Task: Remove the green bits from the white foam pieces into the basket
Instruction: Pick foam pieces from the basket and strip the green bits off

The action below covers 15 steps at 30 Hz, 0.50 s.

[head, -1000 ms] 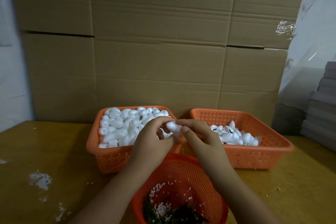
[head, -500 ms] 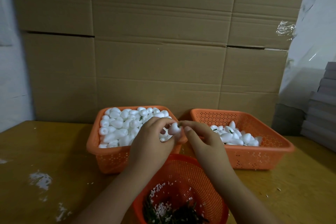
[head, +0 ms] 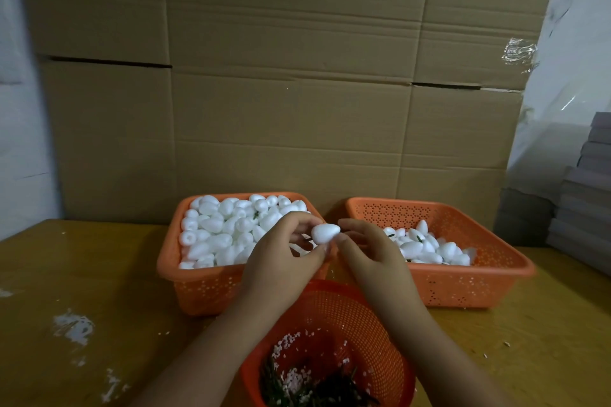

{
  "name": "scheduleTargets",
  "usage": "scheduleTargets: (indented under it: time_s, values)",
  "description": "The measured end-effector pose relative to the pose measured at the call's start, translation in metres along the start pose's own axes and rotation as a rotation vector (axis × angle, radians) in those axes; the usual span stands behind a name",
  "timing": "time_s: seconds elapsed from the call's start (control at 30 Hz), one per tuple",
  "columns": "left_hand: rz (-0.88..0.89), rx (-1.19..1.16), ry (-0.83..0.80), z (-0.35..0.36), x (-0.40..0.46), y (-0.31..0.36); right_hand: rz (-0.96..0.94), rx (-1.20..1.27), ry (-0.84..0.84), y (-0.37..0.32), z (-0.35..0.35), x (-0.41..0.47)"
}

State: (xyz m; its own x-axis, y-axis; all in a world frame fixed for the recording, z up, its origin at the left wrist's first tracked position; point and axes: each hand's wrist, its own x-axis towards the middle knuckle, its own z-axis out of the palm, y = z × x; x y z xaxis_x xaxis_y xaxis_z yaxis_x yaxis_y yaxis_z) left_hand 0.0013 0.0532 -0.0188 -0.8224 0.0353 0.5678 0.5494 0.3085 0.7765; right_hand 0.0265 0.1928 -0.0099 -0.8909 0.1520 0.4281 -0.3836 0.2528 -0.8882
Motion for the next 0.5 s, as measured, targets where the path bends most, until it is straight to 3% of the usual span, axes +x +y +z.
scheduleTargets:
  time_s: [0.17, 0.33, 0.5]
  values:
    - [0.028, 0.003, -0.032, -0.0005, -0.0008, -0.0018, 0.012, 0.091, -0.076, -0.0024, 0.0011, -0.0015]
    - [0.225, 0.418, 0.054, -0.0016, -0.0037, -0.0027, -0.214, -0.166, -0.008, -0.0026, 0.0009, -0.0058]
    - [0.095, 0.176, -0.031, 0.0014, -0.0033, -0.0051, -0.243, -0.229, -0.008, -0.0042, 0.0029, -0.0068]
